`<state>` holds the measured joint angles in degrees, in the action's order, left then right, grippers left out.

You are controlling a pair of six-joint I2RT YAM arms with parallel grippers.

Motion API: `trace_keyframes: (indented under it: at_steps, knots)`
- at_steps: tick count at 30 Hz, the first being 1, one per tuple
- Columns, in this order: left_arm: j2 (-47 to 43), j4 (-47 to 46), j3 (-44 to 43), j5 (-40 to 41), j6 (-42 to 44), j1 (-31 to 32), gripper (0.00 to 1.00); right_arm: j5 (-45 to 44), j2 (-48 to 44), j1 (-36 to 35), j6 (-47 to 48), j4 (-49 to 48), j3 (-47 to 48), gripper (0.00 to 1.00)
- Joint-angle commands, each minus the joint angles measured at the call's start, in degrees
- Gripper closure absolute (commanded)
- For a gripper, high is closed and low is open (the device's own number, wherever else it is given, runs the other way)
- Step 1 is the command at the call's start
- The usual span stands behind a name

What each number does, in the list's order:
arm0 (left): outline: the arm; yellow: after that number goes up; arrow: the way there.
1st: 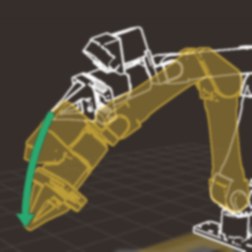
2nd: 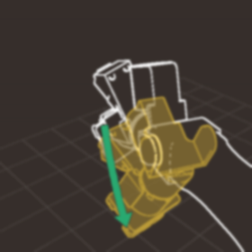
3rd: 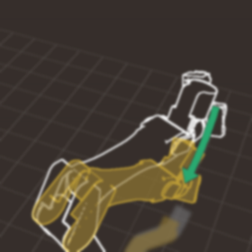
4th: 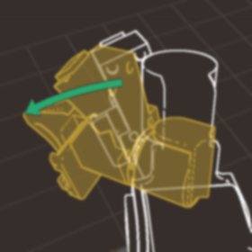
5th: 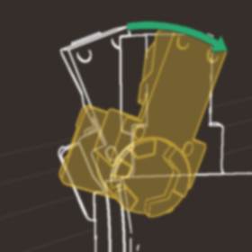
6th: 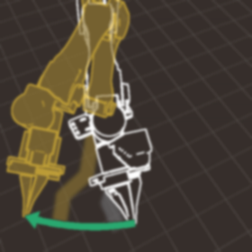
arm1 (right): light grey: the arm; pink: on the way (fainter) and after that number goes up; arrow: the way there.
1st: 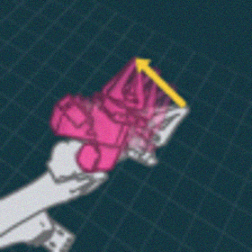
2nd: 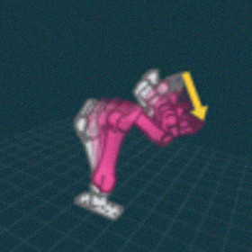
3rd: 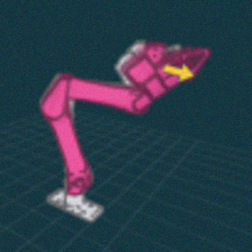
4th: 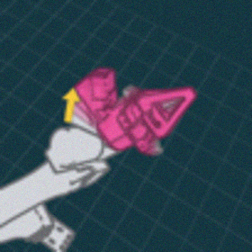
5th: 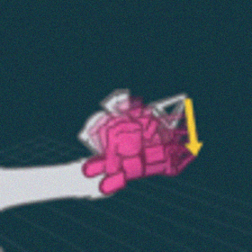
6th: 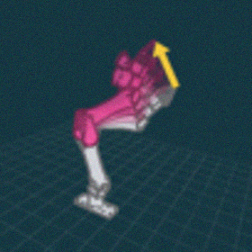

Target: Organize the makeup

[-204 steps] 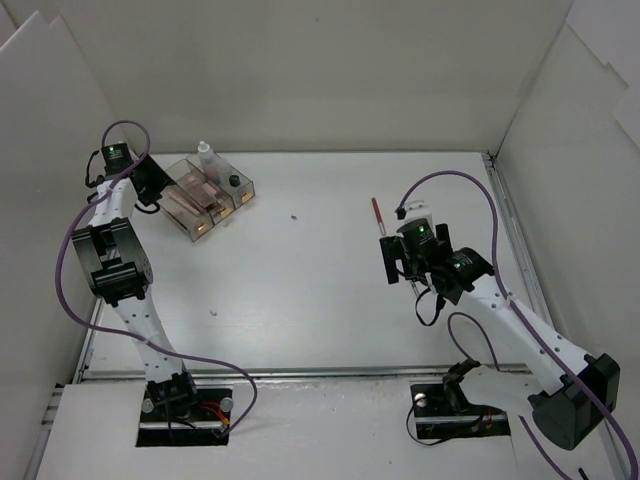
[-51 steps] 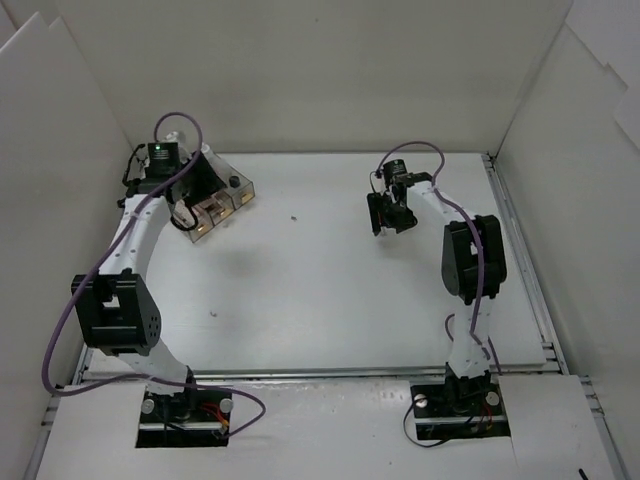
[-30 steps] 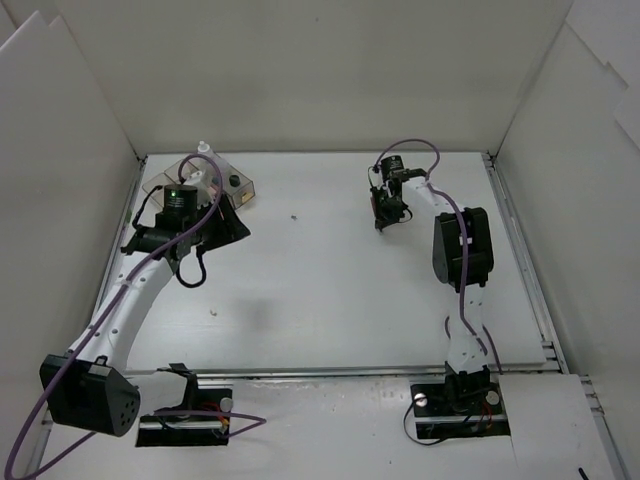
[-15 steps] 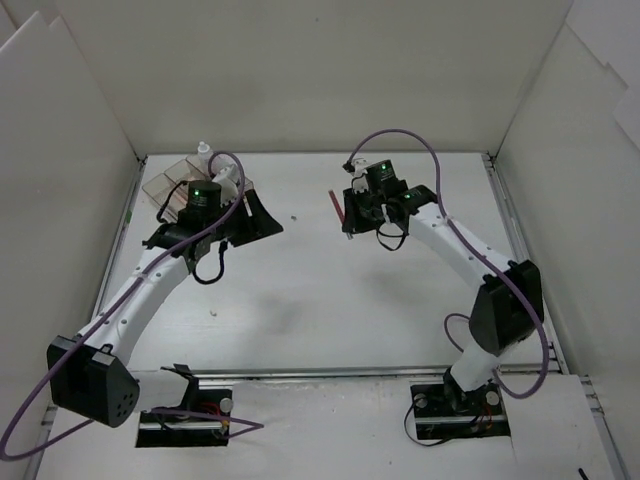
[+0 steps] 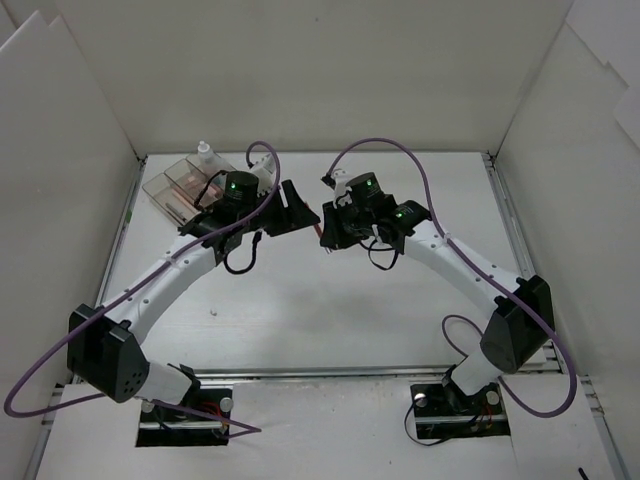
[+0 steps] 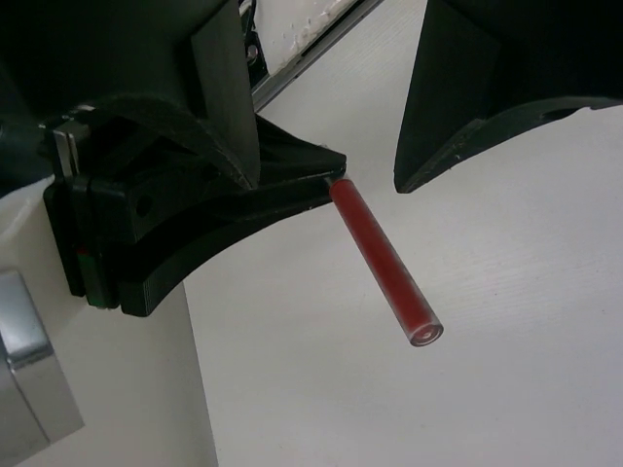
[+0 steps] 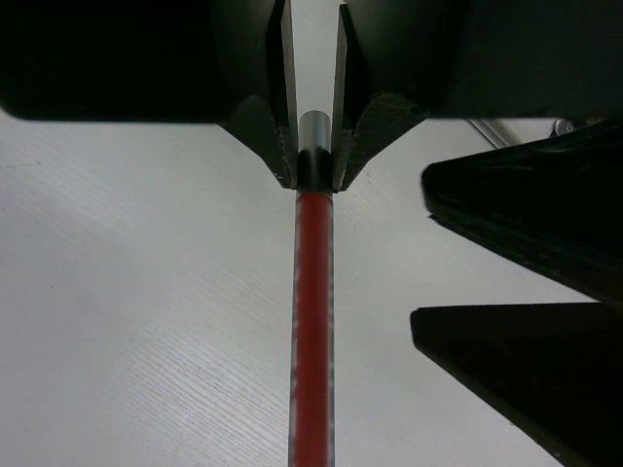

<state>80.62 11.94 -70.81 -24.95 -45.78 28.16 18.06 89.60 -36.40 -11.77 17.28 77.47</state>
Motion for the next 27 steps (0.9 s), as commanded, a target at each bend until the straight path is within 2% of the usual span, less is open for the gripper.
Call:
trace_keyframes:
  at_steps: [1, 7, 10, 11, 13, 16, 18, 19, 21, 23, 25, 26, 27]
  knots:
    - [0.76, -3.16, -4.07, 2.53, -2.03, 0.84, 0.47, -0.05, -3.91, -0.60, -0.97, -3.83, -0.21, 1.00]
    - [2.61, -1.31, -4.69, 3.50, -3.18, 0.84, 0.47, 0.39, -4.35, -2.00, -1.85, -5.23, -0.04, 0.99]
    - [2.96, -1.31, -5.04, 4.03, -3.35, 0.84, 0.51, 0.83, -4.09, -2.18, -2.03, -5.76, 0.40, 0.98]
    - [3.23, -1.31, -5.13, 4.03, -3.44, 0.84, 0.62, 1.01, -4.00, -2.62, -2.20, -5.85, 0.31, 0.98]
    - [3.58, -1.66, -5.48, 4.12, -3.79, 0.84, 0.71, 1.70, -3.91, -3.06, -2.12, -6.29, 0.49, 0.98]
    - [3.84, -2.98, -5.48, 3.16, -4.49, 0.84, 0.93, 1.89, -3.30, -3.76, -1.94, -6.99, 0.49, 0.97]
    - [3.76, -3.51, -5.57, 2.98, -4.76, 0.84, 1.00, 1.89, -2.86, -3.85, -2.03, -6.99, 0.66, 0.94]
    - [3.67, -3.42, -5.48, 3.06, -4.76, 0.84, 1.00, 1.89, -2.77, -3.94, -2.03, -7.17, 0.49, 0.91]
    - [3.23, -3.25, -5.13, 2.98, -4.85, 0.84, 1.00, 0.84, -2.68, -3.94, -2.29, -7.26, 0.57, 0.78]
    - [2.79, -3.24, -4.08, 2.89, -4.93, -0.30, 1.00, -0.13, -2.77, -4.11, -2.47, -7.17, 0.40, 0.54]
    - [2.00, -3.33, -3.12, 2.45, -5.11, -2.40, 1.00, -2.41, -3.38, -3.94, -2.55, -7.08, 0.23, 0.37]
    - [1.65, -3.33, -2.76, 2.28, -5.02, -3.28, 1.00, -2.94, -3.56, -3.68, -2.73, -7.17, -0.12, 0.24]
    - [1.12, -2.98, -1.98, 2.27, -4.76, -5.20, 1.00, -3.73, -4.25, -2.89, -2.73, -7.17, -0.39, 0.19]
